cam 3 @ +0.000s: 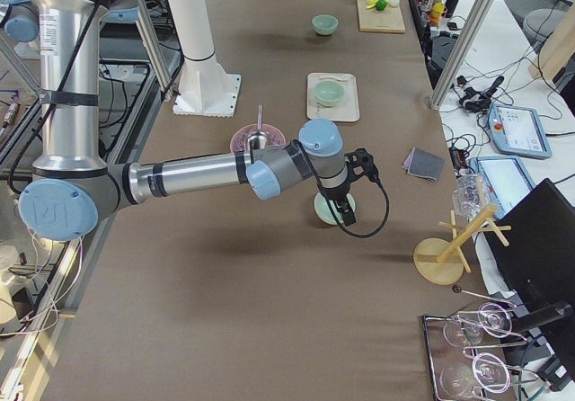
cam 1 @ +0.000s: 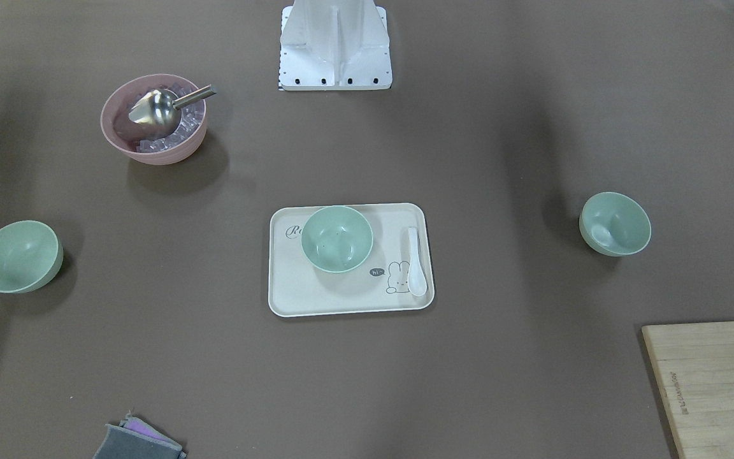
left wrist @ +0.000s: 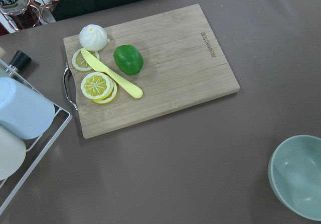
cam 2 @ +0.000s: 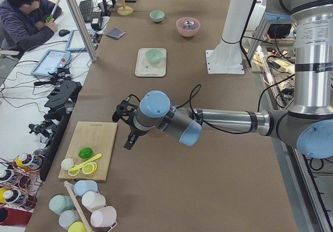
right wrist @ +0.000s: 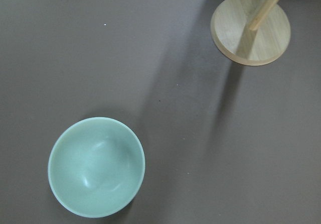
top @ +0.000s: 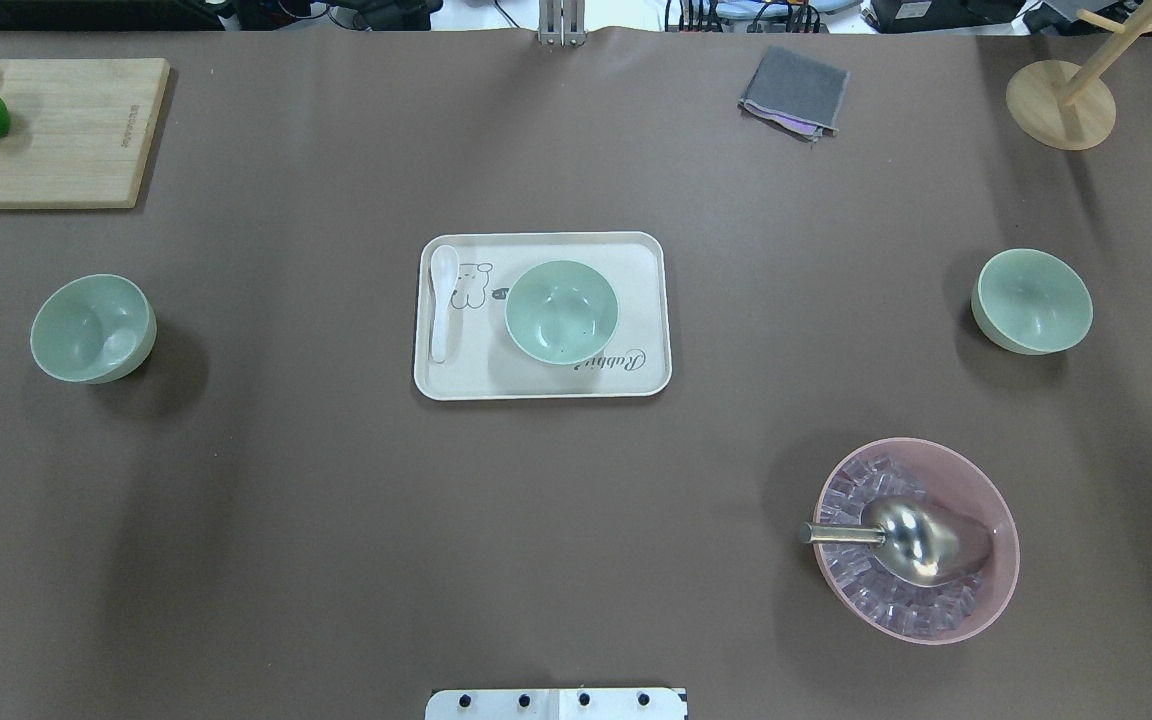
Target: Stack green bowls together
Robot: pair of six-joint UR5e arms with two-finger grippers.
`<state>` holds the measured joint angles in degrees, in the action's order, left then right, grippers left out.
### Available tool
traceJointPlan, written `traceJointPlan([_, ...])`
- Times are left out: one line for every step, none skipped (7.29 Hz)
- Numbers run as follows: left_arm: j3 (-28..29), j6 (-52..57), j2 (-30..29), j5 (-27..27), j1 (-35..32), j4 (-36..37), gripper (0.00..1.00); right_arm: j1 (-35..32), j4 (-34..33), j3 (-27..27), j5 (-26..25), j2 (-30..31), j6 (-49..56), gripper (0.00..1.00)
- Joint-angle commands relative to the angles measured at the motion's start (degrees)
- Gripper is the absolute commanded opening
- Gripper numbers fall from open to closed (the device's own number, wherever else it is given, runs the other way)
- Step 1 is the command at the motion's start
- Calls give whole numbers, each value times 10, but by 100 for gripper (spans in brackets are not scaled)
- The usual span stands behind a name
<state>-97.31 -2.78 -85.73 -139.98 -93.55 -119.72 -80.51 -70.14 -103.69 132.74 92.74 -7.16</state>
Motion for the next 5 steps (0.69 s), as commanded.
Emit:
traceJointPlan([5,-76,-11,3,42,-6,98,62,11,-1,-15,-29,-125,100])
traceJointPlan([5,-130,-13,5,76,-9,98,88,16,-1,-40,-30,-169,100])
traceJointPlan([4,-186,-19,43,115,-10,98,115,23,-3,-82,-30,-206,100])
traceJointPlan([4,-244,-20,79,162,-16,98,137,23,-2,-109,-29,-242,100])
traceJointPlan([5,-306,-21,127,208,-41,97,148,25,-2,-127,-27,-253,100])
